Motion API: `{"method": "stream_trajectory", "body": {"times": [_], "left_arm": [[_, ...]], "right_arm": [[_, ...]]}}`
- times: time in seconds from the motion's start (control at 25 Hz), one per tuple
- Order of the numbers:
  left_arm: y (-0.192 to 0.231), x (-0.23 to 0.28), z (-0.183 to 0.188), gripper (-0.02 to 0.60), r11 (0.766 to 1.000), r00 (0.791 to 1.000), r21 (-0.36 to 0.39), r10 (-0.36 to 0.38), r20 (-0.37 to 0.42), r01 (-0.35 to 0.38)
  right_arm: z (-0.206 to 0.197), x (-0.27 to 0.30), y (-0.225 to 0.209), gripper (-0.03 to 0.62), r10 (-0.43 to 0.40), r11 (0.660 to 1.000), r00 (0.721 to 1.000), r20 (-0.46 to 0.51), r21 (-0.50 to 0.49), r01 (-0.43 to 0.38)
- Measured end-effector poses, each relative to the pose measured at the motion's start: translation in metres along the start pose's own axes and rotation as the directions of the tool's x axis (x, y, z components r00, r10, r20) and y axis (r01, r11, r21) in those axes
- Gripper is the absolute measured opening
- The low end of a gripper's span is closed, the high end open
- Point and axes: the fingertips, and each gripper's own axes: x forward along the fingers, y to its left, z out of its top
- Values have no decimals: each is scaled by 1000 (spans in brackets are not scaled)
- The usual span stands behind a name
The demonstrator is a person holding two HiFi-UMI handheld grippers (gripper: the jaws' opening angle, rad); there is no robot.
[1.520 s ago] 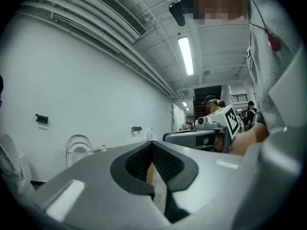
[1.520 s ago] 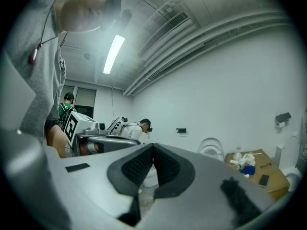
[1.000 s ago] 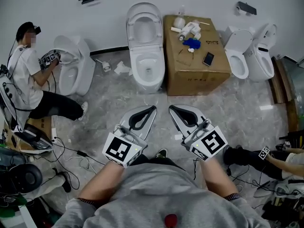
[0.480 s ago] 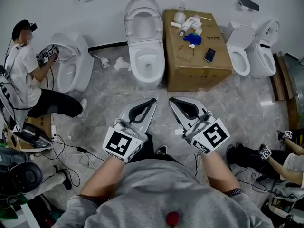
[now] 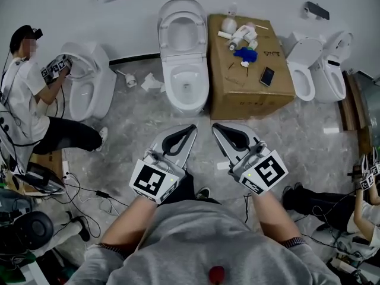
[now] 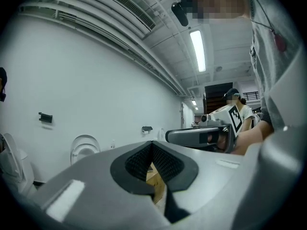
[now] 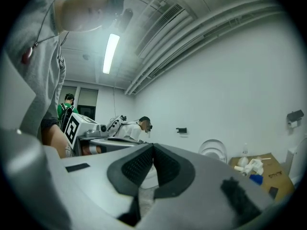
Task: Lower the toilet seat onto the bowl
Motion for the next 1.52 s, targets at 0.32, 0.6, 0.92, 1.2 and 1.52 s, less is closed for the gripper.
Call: {"method": "stream_trajectory", "body": {"times": [0.32, 0.6, 0.92, 1.2, 1.52], "left_arm": [[51, 24, 0, 8, 1000, 1000, 4, -21, -18, 21], [101, 44, 5, 8, 999, 999, -19, -28, -25, 28], [142, 55, 4, 8, 998, 998, -23, -57, -34, 57], [176, 55, 10, 8, 997, 998, -16, -70, -3, 70], [194, 60, 12, 8, 999, 999, 22, -40, -3, 40]], "right_arm": [[-4, 54, -35, 14, -11, 999, 1000, -23, 35, 12], [0, 95, -65, 14, -33, 999, 999, -42, 32, 34], [-4, 136, -84, 14, -48, 998, 996, -70, 27, 50], [-4, 166, -90, 14, -48, 998, 997, -67, 23, 50], [0, 180, -99, 15, -31, 999, 998, -58, 6, 32]]}}
